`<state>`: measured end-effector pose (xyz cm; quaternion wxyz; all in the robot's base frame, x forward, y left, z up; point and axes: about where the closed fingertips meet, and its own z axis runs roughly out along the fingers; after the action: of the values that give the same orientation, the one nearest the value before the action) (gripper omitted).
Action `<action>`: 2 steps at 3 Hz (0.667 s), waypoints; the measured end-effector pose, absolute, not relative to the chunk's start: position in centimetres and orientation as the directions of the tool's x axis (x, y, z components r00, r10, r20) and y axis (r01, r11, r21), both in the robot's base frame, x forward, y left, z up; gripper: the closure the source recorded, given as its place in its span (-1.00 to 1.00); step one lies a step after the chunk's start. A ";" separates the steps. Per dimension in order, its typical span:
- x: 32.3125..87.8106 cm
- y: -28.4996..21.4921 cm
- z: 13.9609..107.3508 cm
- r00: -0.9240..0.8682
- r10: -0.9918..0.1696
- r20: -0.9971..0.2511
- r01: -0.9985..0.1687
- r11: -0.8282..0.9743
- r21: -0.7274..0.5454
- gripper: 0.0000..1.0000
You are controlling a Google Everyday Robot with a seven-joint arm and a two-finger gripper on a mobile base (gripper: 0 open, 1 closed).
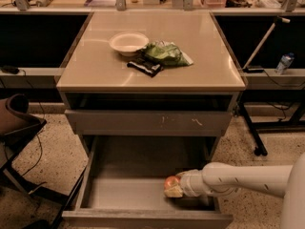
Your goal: Pick apple from middle drawer and place on counter
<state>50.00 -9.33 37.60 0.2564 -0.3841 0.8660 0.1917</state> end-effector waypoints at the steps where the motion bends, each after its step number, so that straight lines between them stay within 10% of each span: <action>1: 50.0 -9.7 39.4 -0.572 -0.575 -0.586 -0.758 0.643 0.109 0.77; 2: 49.1 -10.4 44.0 -0.583 -0.591 -0.557 -0.750 0.655 0.090 1.00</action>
Offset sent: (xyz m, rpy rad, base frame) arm 0.0207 -0.0362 0.2035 -0.1583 -0.1365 -0.0377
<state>49.10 -10.45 43.98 0.2481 -0.3833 0.8752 0.1602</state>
